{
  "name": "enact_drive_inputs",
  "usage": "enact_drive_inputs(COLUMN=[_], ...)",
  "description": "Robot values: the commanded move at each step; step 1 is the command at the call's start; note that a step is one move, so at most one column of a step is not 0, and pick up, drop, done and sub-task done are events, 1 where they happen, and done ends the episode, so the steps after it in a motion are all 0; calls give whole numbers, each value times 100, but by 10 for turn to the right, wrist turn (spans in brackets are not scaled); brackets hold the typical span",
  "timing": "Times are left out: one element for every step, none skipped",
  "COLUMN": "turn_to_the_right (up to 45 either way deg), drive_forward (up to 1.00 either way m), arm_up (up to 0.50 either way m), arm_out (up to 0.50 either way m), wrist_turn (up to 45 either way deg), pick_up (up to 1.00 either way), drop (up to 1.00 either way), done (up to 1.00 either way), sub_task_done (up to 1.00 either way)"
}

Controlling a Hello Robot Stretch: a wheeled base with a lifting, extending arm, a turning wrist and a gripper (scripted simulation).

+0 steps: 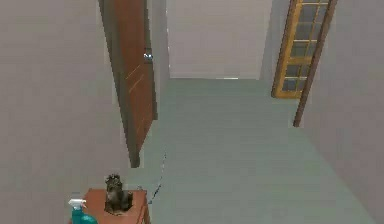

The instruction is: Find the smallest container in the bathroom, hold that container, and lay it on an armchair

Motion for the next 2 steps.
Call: enact_drive_inputs(turn_to_the_right=[-450,-450], drive_forward=[0,0], arm_up=[0,0], arm_out=[0,0], wrist_turn=[0,0], pick_up=[0,0], drop=[0,0], done=[0,0], sub_task_done=[0,0])
